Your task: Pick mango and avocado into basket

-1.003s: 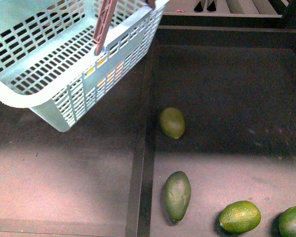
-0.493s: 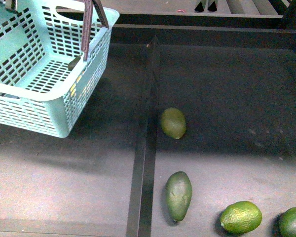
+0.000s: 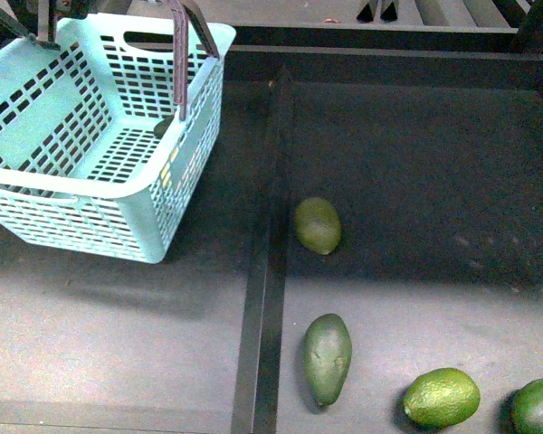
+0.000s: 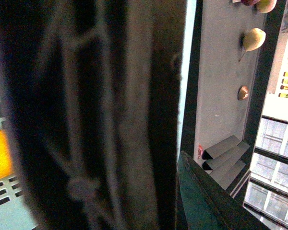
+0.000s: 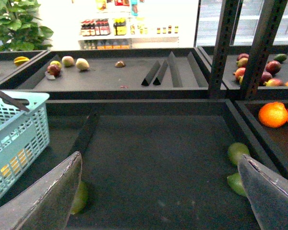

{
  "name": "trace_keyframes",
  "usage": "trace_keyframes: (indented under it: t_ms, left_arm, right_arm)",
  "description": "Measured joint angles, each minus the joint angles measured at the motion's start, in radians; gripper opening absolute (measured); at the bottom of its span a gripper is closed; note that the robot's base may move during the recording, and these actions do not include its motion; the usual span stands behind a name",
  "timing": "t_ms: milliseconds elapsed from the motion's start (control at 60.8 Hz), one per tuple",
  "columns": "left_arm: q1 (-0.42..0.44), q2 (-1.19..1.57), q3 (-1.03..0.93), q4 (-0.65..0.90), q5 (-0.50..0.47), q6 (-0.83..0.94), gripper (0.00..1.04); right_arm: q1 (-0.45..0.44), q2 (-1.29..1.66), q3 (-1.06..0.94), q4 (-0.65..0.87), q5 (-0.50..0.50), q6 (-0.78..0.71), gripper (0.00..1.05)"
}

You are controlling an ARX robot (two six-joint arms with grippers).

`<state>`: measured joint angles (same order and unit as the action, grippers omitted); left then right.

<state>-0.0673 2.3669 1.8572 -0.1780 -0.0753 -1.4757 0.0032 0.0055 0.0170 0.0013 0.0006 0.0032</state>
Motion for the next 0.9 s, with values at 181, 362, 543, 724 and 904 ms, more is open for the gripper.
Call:
trace_keyframes:
  t_ms: [181,362,543,724,904]
  left_arm:
    - [0.003,-0.048,-0.092,0.048,-0.012,-0.011,0.29]
    - [0.004,-0.111,-0.165,0.100,-0.029,-0.015,0.55]
    - [0.009,-0.267,-0.284,0.092,-0.101,-0.038,0.98]
    - [0.063,-0.534,-0.461,0.072,-0.175,-0.014,0.96]
    - [0.104,-0.772,-0.661,0.218,-0.100,0.138,0.90]
  right_arm:
    - [0.000,0.000,0.000,0.000,0.000,0.000,0.96]
    - [0.000,0.000,0.000,0.000,0.000,0.000,0.96]
    - [0.000,0.000,0.000,0.000,0.000,0.000,0.96]
    - [0.000,0.000,0.000,0.000,0.000,0.000,0.96]
    - [0.000,0.000,0.000,0.000,-0.001,0.000,0.96]
